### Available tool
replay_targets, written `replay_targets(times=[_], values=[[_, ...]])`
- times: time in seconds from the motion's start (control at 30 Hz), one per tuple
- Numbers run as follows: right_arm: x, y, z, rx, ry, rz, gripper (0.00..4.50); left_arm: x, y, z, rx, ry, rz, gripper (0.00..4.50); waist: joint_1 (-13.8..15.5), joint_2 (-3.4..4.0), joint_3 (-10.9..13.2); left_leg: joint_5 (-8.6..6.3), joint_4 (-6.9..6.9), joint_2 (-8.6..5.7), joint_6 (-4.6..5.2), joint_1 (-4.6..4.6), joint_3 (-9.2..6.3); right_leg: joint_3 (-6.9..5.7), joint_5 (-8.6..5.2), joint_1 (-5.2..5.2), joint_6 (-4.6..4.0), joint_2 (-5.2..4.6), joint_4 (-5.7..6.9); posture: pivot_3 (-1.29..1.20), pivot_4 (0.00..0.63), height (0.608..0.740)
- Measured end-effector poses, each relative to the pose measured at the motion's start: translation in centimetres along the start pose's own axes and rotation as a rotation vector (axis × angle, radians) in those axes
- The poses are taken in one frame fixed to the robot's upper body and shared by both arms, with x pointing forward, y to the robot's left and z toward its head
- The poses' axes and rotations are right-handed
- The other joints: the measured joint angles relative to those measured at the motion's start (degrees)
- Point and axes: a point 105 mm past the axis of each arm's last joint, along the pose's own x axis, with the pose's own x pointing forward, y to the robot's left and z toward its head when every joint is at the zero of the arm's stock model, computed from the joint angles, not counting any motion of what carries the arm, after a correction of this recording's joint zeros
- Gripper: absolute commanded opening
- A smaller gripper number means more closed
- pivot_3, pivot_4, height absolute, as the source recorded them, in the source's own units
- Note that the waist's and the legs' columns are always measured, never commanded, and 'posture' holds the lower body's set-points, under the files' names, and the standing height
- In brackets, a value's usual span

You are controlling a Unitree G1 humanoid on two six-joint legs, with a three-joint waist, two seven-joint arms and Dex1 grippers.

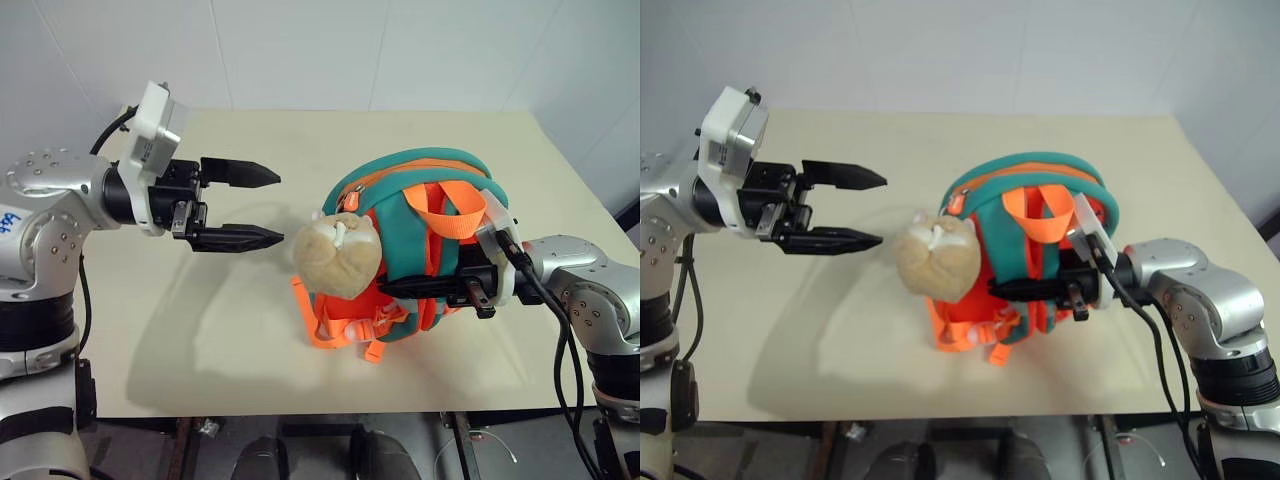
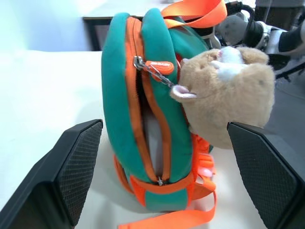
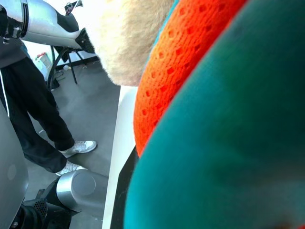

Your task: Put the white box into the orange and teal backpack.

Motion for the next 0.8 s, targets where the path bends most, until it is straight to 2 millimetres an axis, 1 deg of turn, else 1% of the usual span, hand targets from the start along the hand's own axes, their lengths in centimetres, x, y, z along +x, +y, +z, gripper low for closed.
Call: replay_targets(times=[0.13,0.27,0.47,0.6,0.63,0.8], values=[[0.0,0.0,0.0,0.002,0.0,-0.002,0.51,0.5,-1.3,0.5,0.016,-0.021,0.001,4.46,-0.08,0.0,0.0,-0.01,-0.03,0.0,-0.01,0.01,0.0,0.02,0.0,0.01,0.0,0.0,-0.02,0.0,0.15,0.74],[-0.1,-0.1,0.0,0.002,0.002,-0.006,0.51,1.7,-1.6,0.8,0.02,-0.068,0.054,4.46,-0.06,0.0,0.0,0.0,-0.02,0.0,-0.02,0.03,-0.01,0.02,0.0,0.01,0.0,0.01,0.01,0.0,0.15,0.74],[-0.1,-0.2,0.1,0.0,0.002,-0.008,0.51,3.3,-2.2,0.4,-0.046,-0.112,0.086,4.46,-0.11,0.0,0.0,0.0,-0.03,0.0,-0.02,0.07,0.0,0.05,0.0,0.03,0.0,0.01,0.0,0.0,0.15,0.74],[-0.2,-0.5,0.3,-0.005,0.0,-0.013,0.51,3.8,-2.2,-0.8,-0.091,-0.084,0.114,4.46,-0.08,0.0,0.0,0.01,-0.04,0.0,-0.04,0.09,0.01,0.04,0.0,0.03,0.0,0.02,-0.01,0.0,0.15,0.74],[-0.2,-0.5,0.3,-0.006,0.002,-0.015,0.51,3.9,-2.2,-0.8,-0.099,-0.088,0.117,4.46,-0.08,0.0,0.0,0.01,-0.04,0.0,-0.04,0.09,0.01,0.05,0.0,0.03,0.0,0.01,-0.03,0.0,0.15,0.74],[-0.2,-0.6,0.3,-0.007,0.004,-0.018,0.51,4.7,-3.3,-0.4,-0.172,-0.146,0.036,4.46,-0.03,0.0,0.0,0.0,-0.05,0.0,-0.04,0.09,-0.02,0.05,0.0,0.08,0.0,-0.01,-0.07,0.0,0.15,0.74]])
